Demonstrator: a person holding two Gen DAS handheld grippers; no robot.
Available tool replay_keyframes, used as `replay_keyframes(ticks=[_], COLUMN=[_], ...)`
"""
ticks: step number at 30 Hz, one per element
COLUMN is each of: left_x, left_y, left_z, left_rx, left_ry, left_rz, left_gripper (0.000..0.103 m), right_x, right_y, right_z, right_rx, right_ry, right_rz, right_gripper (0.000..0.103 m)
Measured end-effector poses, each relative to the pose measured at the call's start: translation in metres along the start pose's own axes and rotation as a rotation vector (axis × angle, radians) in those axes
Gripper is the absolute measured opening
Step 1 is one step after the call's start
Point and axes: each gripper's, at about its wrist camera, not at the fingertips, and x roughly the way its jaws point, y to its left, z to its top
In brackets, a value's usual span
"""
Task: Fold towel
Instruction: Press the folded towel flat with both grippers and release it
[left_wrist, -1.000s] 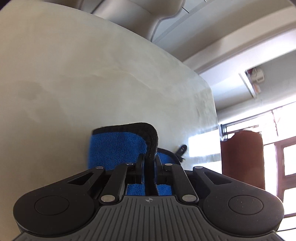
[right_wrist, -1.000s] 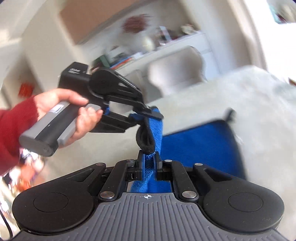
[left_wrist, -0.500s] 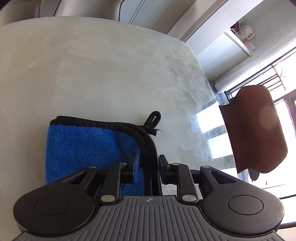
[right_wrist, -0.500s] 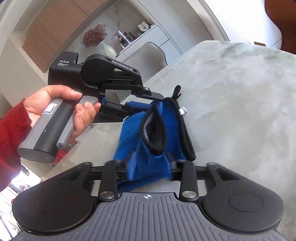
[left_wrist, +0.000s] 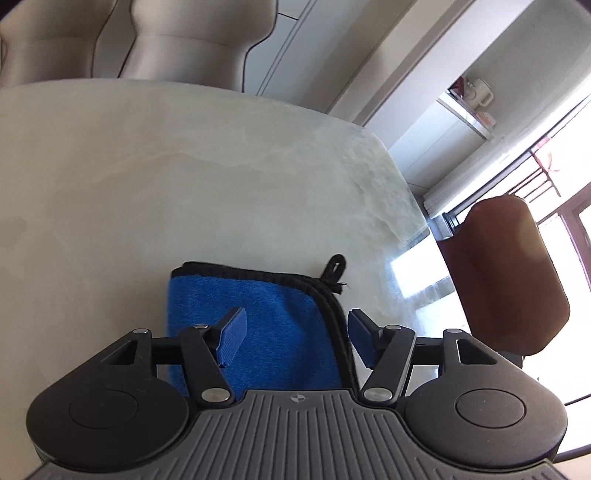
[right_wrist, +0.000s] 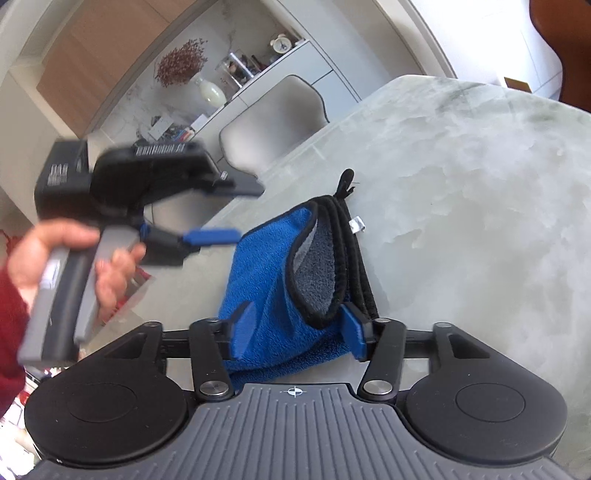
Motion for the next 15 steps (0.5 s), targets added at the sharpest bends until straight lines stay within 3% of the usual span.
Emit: replay_keyframes(ticks=[1,2,3,5,10,15], left_x=[0.001,0.001,0.002,0.004,0.012,0.011], left_y=[0.007,0.01,0.012,0.014,0.014,0.011], left_z=[-0.002,-0.004,-0.006,-0.009,-0.015,-0.021], left_rx=[-0.022,-0.028,-0.025,-0.008,0.031,0.088], left_ry=[0.009,0.011,0.008,0.006,0.014,0.006], left_rz=[-0.002,-0.004,-0.006,-0.01,-0.016,-0.011], left_gripper=[0.064,0.064,0.064,0.064,0.065,0.065], right_x=[0.002,0.005,0.007,0.011,0.008,0.005], right_y=[0.001,0.004,0.006,0.011,0.0,0.009], right_z=[0.0,0.001,0.001,0.003,0.011,0.011], right_rx=[-0.001,-0.03,-0.063,-0.129,-0.119,-0.201], right_ry=[0.007,0.021,0.037,0.069,0.076,0.068], right_rz=[-0.003,-0.02,-0.039,-0.077,-0.13,-0.162], right_gripper=[0.048,0.024,0.011,0.01,0.01,0.01])
